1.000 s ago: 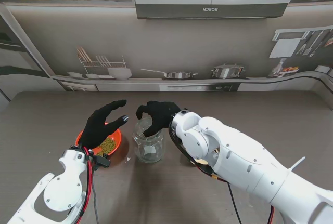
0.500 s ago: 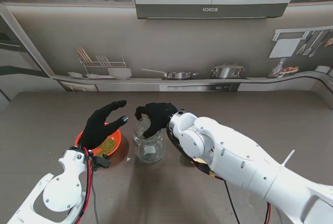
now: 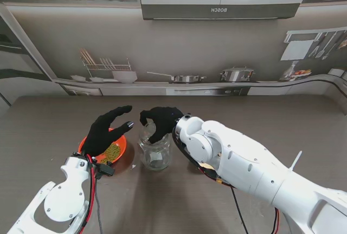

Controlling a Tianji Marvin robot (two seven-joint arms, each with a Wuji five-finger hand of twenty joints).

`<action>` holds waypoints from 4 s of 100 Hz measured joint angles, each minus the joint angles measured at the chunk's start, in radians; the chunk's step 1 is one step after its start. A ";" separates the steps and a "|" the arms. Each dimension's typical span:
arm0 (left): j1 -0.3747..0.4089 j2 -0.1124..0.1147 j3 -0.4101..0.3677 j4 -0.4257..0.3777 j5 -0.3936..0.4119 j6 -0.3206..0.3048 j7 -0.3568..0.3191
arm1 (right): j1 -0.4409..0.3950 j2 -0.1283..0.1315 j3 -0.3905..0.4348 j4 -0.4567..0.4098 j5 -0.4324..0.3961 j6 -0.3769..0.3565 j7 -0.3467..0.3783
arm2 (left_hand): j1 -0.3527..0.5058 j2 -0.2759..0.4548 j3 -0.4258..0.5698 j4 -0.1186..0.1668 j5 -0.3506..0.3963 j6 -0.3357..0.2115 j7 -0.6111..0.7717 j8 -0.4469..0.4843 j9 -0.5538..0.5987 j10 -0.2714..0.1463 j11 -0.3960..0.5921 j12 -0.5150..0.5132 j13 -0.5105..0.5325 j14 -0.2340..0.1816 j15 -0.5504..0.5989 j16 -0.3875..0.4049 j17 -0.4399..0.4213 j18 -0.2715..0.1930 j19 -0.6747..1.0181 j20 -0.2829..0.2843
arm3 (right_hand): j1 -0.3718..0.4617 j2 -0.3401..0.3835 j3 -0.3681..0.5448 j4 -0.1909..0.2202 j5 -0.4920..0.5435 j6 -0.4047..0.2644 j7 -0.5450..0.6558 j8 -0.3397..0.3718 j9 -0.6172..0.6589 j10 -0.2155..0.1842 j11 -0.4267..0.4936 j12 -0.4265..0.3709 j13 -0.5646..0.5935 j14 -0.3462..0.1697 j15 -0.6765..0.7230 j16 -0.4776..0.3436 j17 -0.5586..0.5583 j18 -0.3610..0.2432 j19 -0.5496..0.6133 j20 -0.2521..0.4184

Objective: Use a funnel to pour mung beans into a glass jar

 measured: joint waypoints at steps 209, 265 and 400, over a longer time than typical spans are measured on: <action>-0.010 0.002 0.009 0.001 -0.022 0.028 -0.029 | -0.322 0.074 0.524 -0.304 0.049 0.064 0.114 | 0.000 0.009 -0.007 0.000 0.009 0.000 0.000 0.000 0.000 0.000 0.000 0.000 0.001 0.001 0.000 0.000 0.000 0.002 0.000 0.001 | 0.069 0.002 -0.058 -0.210 0.069 0.186 0.187 -0.278 0.181 0.022 0.119 0.187 0.118 -0.070 0.240 0.157 0.116 -0.059 0.014 -0.014; -0.036 0.006 0.040 0.023 -0.022 0.037 -0.049 | -0.645 0.150 0.912 -0.406 -0.170 0.043 0.204 | 0.000 0.009 -0.013 0.000 0.009 0.000 0.000 0.000 0.000 0.000 0.000 0.000 0.001 0.001 0.000 0.000 0.000 0.002 0.000 0.001 | 0.069 0.003 -0.058 -0.210 0.069 0.186 0.187 -0.278 0.181 0.023 0.118 0.186 0.118 -0.068 0.240 0.157 0.116 -0.057 0.015 -0.014; -0.057 0.011 0.061 0.045 -0.024 0.053 -0.077 | -0.738 0.179 1.004 -0.048 -0.370 -0.124 0.004 | 0.000 0.022 -0.017 0.000 0.012 0.000 0.000 0.000 0.000 0.000 0.000 0.000 0.001 0.002 0.000 0.000 0.000 0.002 0.000 0.011 | 0.092 0.015 0.000 -0.211 0.054 0.104 0.054 -0.278 0.003 -0.051 0.024 0.002 -0.023 0.027 -0.173 -0.055 -0.133 0.020 -0.126 -0.036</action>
